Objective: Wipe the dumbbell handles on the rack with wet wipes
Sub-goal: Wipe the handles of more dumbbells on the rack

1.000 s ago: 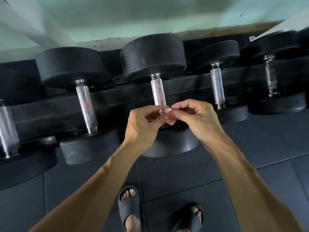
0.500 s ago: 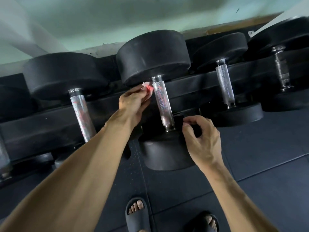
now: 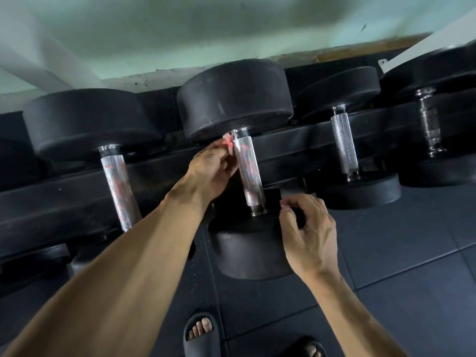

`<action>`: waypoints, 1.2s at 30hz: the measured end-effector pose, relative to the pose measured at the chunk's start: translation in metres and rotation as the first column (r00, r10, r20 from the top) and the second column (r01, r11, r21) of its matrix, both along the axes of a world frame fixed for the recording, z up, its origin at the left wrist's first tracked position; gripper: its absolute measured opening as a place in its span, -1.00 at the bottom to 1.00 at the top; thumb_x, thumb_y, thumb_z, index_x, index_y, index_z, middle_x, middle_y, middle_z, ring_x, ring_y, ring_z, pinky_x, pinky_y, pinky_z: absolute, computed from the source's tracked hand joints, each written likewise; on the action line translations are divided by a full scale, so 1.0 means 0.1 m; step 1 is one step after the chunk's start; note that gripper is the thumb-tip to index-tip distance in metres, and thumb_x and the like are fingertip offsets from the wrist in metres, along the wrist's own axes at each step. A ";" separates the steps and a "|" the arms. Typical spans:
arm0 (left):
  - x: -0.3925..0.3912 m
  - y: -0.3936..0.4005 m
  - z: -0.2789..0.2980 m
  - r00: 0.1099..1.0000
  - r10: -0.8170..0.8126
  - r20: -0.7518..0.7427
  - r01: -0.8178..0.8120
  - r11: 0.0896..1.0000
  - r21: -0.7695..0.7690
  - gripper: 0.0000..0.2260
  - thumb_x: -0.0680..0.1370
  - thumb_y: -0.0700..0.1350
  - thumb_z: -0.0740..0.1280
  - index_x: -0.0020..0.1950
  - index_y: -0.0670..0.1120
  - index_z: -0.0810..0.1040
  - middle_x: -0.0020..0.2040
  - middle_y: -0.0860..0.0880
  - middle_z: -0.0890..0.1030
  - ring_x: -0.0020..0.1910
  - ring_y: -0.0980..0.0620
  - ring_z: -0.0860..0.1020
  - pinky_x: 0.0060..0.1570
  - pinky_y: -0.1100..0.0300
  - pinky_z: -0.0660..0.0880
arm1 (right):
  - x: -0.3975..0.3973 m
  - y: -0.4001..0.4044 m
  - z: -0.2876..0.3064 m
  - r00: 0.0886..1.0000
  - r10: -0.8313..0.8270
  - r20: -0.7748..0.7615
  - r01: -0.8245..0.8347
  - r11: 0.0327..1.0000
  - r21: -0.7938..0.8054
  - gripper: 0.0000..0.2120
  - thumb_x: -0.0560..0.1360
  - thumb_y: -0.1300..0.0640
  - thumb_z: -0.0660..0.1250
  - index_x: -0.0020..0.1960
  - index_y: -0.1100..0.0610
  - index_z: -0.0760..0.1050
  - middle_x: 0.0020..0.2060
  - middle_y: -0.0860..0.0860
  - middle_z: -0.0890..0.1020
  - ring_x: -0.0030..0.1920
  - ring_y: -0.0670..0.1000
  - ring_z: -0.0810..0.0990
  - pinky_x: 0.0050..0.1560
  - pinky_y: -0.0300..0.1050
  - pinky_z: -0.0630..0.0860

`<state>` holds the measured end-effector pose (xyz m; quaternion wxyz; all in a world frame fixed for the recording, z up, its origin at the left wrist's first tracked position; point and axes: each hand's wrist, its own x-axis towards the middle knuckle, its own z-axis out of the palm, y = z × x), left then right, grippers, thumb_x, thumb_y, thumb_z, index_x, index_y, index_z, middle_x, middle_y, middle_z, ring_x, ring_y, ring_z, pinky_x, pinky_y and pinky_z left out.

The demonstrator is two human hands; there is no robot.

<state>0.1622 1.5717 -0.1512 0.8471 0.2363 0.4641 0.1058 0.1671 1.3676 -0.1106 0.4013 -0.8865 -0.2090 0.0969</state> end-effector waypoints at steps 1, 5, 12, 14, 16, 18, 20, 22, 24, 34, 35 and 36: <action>0.01 0.00 -0.01 1.000 -0.007 -0.004 0.007 1.000 -0.004 -0.79 0.59 -0.30 0.29 -0.07 -0.02 0.63 -0.30 0.05 0.66 -0.33 0.13 0.62 -0.20 0.17 0.55 | 0.00 0.00 0.00 1.000 0.005 0.003 -0.005 1.000 -0.002 -0.69 0.43 -0.03 0.12 -0.13 0.08 0.59 -0.21 -0.17 0.61 -0.07 -0.10 0.50 -0.04 -0.29 0.42; -0.23 -0.18 -0.06 0.929 -0.334 -0.159 0.356 0.924 0.137 -0.73 0.54 -0.41 0.25 0.01 -0.11 0.66 -0.14 -0.08 0.70 -0.14 -0.04 0.66 -0.12 0.11 0.63 | 0.00 0.00 0.01 1.000 0.004 0.006 -0.004 1.000 -0.008 -0.68 0.44 -0.03 0.12 -0.12 0.09 0.59 -0.21 -0.17 0.61 -0.08 -0.12 0.48 -0.01 -0.09 0.48; 0.00 -0.07 -0.04 0.997 -0.057 -0.048 0.060 0.995 0.084 -0.84 0.59 -0.26 0.31 0.00 -0.03 0.62 -0.26 0.03 0.64 -0.32 0.11 0.58 -0.24 0.21 0.55 | -0.01 0.02 0.01 1.000 0.005 0.006 -0.004 1.000 -0.014 -0.67 0.43 -0.03 0.10 -0.12 0.10 0.59 -0.21 -0.17 0.59 -0.07 -0.07 0.48 0.03 0.12 0.50; -0.05 -0.09 -0.01 0.992 -0.099 -0.073 0.106 0.990 0.096 -0.85 0.59 -0.25 0.33 -0.02 -0.02 0.63 -0.28 0.03 0.63 -0.34 0.12 0.57 -0.28 0.23 0.56 | -0.01 0.02 0.02 1.000 0.003 -0.007 -0.003 1.000 -0.013 -0.67 0.43 -0.03 0.10 -0.13 0.09 0.59 -0.22 -0.19 0.59 -0.07 -0.08 0.48 0.05 0.13 0.50; -0.25 -0.20 0.00 0.955 -0.251 -0.159 0.273 0.952 0.136 -0.82 0.56 -0.32 0.34 0.04 -0.08 0.66 -0.16 -0.06 0.68 -0.24 0.04 0.63 -0.17 0.20 0.62 | -0.01 0.02 0.03 1.000 0.003 -0.011 -0.003 1.000 -0.017 -0.68 0.42 -0.04 0.10 -0.13 0.07 0.58 -0.23 -0.21 0.57 -0.07 -0.09 0.47 0.05 0.13 0.49; -0.40 -0.31 0.03 0.884 -0.382 -0.268 0.435 0.883 0.174 -0.78 0.53 -0.38 0.34 0.10 -0.18 0.67 -0.12 -0.12 0.69 -0.19 0.00 0.66 -0.10 0.19 0.64 | -0.01 0.03 0.04 1.000 0.001 -0.012 -0.001 1.000 -0.022 -0.67 0.42 -0.06 0.09 -0.13 0.07 0.58 -0.23 -0.22 0.55 -0.07 -0.11 0.45 0.06 0.15 0.49; -0.42 -0.31 0.01 0.864 -0.394 -0.313 0.465 0.862 0.200 -0.77 0.51 -0.42 0.34 0.10 -0.23 0.66 -0.20 -0.10 0.69 -0.23 -0.01 0.65 -0.09 0.18 0.63 | -0.01 0.03 0.05 1.000 -0.003 -0.018 0.002 0.999 -0.036 -0.65 0.42 -0.07 0.08 -0.13 0.08 0.58 -0.22 -0.21 0.55 -0.06 -0.10 0.45 0.08 0.16 0.48; -0.33 -0.23 0.01 0.927 -0.282 -0.247 0.331 0.925 0.188 -0.78 0.49 -0.41 0.35 0.05 -0.21 0.67 -0.10 -0.17 0.70 -0.14 -0.10 0.65 0.03 0.06 0.63 | -0.01 0.04 0.05 1.000 -0.002 -0.023 0.001 0.999 -0.040 -0.64 0.42 -0.08 0.08 -0.13 0.08 0.58 -0.21 -0.19 0.57 -0.06 -0.08 0.46 0.08 0.16 0.48; -0.22 -0.16 0.03 0.990 -0.093 -0.106 0.105 0.988 0.111 -0.81 0.49 -0.41 0.36 0.02 -0.20 0.65 -0.03 -0.18 0.70 -0.11 -0.09 0.67 0.01 0.04 0.64 | -0.01 0.04 0.04 1.000 0.002 -0.028 -0.003 0.999 -0.043 -0.64 0.42 -0.08 0.08 -0.13 0.08 0.58 -0.20 -0.18 0.58 -0.05 -0.08 0.47 0.09 0.16 0.48; -0.44 -0.29 0.19 0.737 -0.487 -0.468 0.654 0.688 0.314 -0.69 0.42 -0.47 0.32 -0.31 -0.08 0.66 -0.39 0.01 0.63 -0.37 0.08 0.56 -0.26 0.29 0.55 | -0.02 0.04 0.06 0.999 -0.003 -0.036 0.001 0.999 -0.047 -0.63 0.42 -0.08 0.06 -0.12 0.07 0.59 -0.19 -0.18 0.58 -0.06 -0.11 0.44 0.08 0.16 0.49; -0.38 -0.28 0.19 0.842 -0.375 -0.388 0.492 0.828 0.268 -0.69 0.43 -0.49 0.32 -0.26 -0.10 0.66 -0.37 -0.02 0.63 -0.36 0.06 0.58 -0.25 0.27 0.58 | -0.02 0.04 0.06 0.999 -0.001 -0.037 0.000 0.999 -0.046 -0.63 0.42 -0.08 0.06 -0.12 0.07 0.59 -0.20 -0.19 0.57 -0.06 -0.13 0.44 0.08 0.16 0.49; -0.32 -0.27 0.18 0.909 -0.269 -0.317 0.343 0.916 0.206 -0.69 0.45 -0.50 0.31 -0.20 -0.11 0.67 -0.35 -0.03 0.64 -0.35 0.05 0.59 -0.23 0.25 0.60 | -0.02 0.04 0.06 0.999 0.003 -0.034 -0.004 0.999 -0.044 -0.63 0.42 -0.08 0.06 -0.13 0.07 0.58 -0.21 -0.19 0.57 -0.07 -0.14 0.43 0.08 0.15 0.49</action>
